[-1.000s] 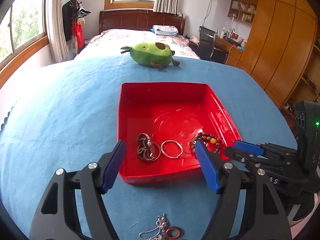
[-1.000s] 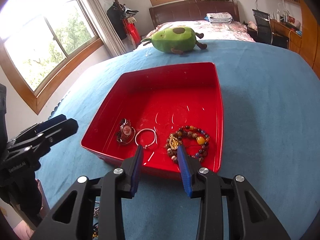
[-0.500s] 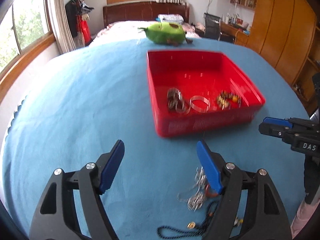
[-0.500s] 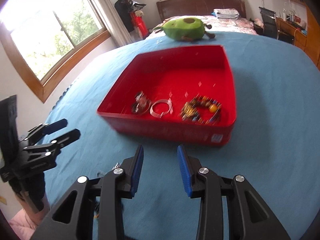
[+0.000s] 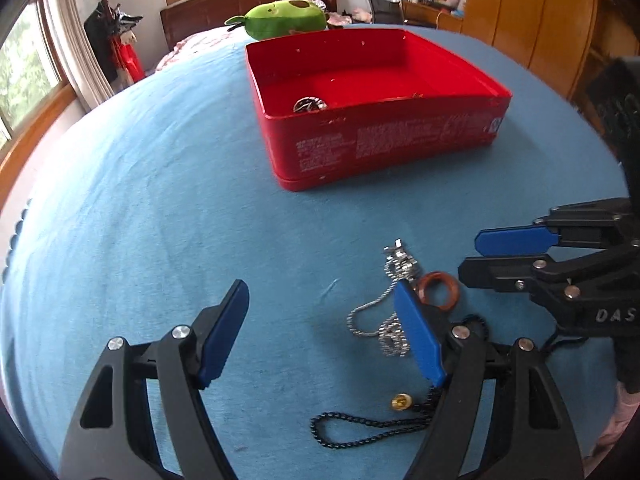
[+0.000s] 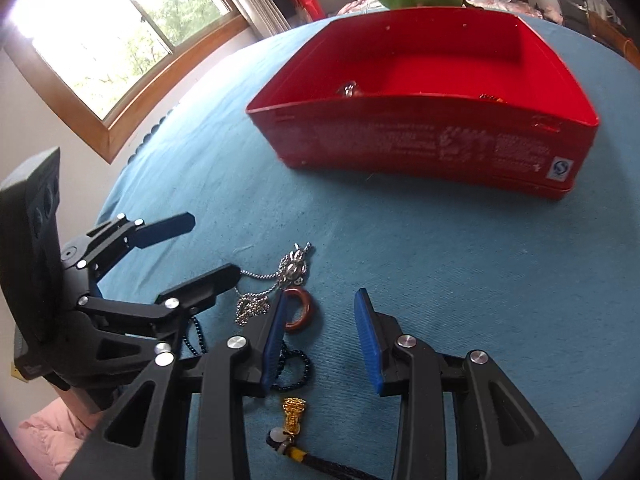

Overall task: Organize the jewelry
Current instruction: 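Move the left tool to the silver chain necklace while the right tool reaches the brown ring, then close the left tool on the silver chain while the right tool grasps the brown ring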

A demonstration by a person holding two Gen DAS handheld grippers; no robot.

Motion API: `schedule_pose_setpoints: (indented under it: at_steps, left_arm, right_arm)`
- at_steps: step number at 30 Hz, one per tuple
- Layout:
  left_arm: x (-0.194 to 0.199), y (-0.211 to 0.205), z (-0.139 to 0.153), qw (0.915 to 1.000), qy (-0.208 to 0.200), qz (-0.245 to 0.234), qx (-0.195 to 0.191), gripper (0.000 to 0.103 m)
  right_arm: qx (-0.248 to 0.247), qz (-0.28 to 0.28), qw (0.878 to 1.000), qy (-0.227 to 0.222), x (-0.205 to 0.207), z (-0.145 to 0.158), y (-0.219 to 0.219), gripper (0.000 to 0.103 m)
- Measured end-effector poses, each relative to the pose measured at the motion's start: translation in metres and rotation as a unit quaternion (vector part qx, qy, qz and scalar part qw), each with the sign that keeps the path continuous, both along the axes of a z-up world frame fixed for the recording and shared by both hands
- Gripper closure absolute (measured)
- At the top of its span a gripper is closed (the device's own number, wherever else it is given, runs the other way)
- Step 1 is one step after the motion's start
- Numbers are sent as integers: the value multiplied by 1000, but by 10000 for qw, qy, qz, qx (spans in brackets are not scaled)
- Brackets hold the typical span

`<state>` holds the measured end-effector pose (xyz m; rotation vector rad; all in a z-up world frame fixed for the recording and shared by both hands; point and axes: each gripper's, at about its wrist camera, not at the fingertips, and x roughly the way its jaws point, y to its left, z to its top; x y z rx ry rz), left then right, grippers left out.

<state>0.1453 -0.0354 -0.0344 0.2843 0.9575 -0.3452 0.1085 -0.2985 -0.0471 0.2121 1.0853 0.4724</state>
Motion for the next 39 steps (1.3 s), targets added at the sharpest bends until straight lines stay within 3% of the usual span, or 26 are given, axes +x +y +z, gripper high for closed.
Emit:
schedule_pose_setpoints:
  at_steps: [7,14,17,22,29,36,39]
  left_arm:
    - [9,13,1,9994,52,332,-21,29]
    - [15,15,-7,9986,244,474,10,29]
    - [15,15,-6,9985,230,492,-43,29]
    - [12,11,-4,9991,217,322,-159,26]
    - [-3,-7,-8,9998,95,-153,-10,23]
    - [-3,-17,-19,9991,264,-306,92,16]
    - [-3,-19,-22,9977,504,-448,-80,15]
  right_arm:
    - [-137,86,9998,76,1,-8,14,80]
    - [-363,165,9992,-51,1,-9,24,82]
    - [-575,279,9978,-174,-1,-8,34,91]
    - [-455,269,9985,-154,-2,-8,23,93]
    - [-390,-490,9976,-280,1,1,-34,95]
    - [-269,-482,9983,-182,3,-2,-43,95]
    - [-263,-454,9985,-169,7,-3,-38,95]
